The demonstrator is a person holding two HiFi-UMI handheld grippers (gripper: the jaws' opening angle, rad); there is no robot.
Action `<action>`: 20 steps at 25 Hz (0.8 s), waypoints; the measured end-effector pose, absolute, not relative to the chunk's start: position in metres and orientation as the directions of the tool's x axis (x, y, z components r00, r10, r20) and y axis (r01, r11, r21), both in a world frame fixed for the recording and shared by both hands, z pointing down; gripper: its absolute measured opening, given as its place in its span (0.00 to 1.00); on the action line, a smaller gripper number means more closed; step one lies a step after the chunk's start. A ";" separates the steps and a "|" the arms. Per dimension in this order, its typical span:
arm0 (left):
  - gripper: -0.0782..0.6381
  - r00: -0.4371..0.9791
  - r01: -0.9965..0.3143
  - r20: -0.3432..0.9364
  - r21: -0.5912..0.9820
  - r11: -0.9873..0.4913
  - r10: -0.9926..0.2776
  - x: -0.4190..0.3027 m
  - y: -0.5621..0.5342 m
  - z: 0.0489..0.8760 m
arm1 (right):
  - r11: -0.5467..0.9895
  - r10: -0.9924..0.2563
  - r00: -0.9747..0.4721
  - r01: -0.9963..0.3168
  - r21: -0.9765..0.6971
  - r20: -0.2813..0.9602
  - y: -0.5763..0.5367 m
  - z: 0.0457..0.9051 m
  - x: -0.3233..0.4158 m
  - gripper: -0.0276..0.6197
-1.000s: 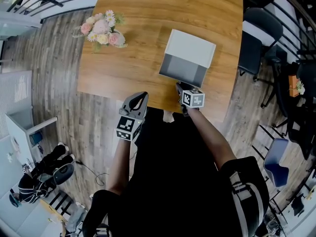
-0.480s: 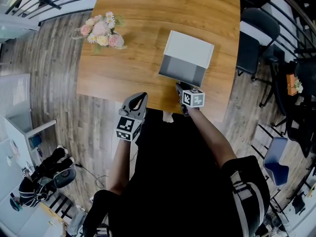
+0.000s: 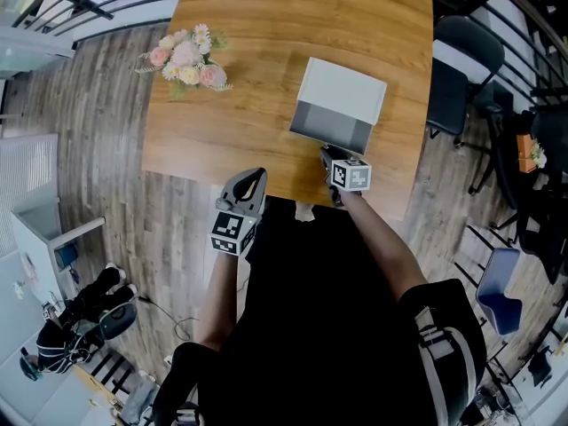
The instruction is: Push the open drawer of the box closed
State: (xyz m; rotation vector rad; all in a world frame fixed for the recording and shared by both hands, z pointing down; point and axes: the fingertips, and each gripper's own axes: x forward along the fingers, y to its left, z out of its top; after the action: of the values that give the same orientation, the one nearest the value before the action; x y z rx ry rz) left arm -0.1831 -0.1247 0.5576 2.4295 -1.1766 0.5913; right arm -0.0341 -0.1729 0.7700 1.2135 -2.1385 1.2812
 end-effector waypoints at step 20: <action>0.14 0.535 -0.825 0.495 0.135 -0.548 -0.684 -0.191 -0.138 0.547 | 0.213 -0.497 -0.534 -0.839 -0.501 0.684 -0.200 0.771 -0.025 0.16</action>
State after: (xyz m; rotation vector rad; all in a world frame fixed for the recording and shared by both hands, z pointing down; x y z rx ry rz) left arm -0.1910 -0.1382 0.5471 2.4244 -1.2438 0.5559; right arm -0.0248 -0.1996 0.7705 1.2418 -2.1179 1.2477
